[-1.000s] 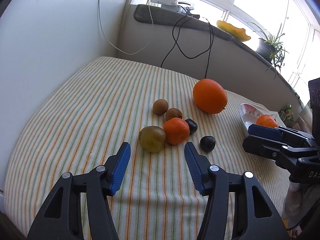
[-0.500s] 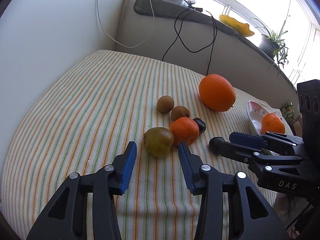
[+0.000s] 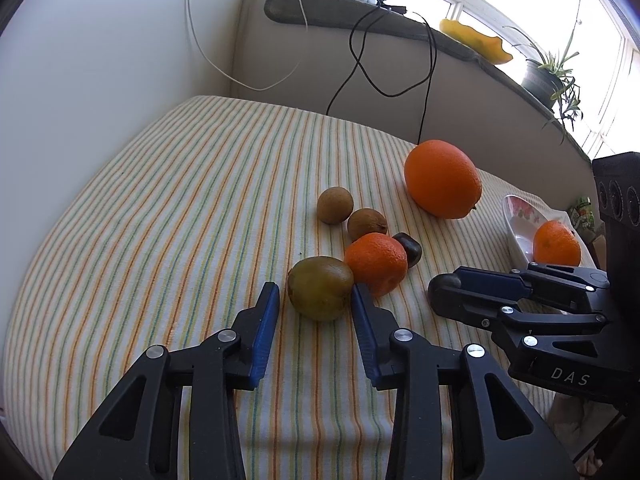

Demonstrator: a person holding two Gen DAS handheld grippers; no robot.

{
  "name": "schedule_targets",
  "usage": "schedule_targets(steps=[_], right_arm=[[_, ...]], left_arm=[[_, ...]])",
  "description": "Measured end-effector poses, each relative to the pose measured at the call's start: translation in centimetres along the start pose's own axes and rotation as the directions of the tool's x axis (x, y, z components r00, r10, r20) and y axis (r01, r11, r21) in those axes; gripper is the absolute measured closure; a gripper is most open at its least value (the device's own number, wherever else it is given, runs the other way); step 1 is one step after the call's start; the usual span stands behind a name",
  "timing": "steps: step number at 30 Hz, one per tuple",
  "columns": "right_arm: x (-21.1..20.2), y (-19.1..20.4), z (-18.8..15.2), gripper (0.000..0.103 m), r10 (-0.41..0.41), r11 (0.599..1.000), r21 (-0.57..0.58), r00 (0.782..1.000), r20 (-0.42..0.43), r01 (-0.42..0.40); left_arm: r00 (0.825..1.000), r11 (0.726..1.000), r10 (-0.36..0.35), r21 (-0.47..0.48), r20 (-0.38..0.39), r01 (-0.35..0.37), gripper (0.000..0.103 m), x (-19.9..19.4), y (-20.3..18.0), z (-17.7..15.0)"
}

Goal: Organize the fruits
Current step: 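Grasp the olive-green fruit with the left gripper while the right gripper grasps a dark plum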

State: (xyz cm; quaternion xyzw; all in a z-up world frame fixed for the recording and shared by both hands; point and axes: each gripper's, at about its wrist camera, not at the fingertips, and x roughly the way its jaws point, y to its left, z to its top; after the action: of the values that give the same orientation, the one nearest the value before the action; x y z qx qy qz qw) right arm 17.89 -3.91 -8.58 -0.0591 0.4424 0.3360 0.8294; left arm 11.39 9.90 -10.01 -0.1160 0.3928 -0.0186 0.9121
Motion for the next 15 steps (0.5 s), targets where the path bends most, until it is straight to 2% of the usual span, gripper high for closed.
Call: schedule_targets(steps=[15], right_arm=[[0.5,1.0,-0.4,0.077,-0.023,0.999,-0.027,1.0,-0.012,0.023]], left_arm=[[1.0,1.0,0.004,0.02,0.009,-0.005,0.076,0.1,-0.4,0.0]])
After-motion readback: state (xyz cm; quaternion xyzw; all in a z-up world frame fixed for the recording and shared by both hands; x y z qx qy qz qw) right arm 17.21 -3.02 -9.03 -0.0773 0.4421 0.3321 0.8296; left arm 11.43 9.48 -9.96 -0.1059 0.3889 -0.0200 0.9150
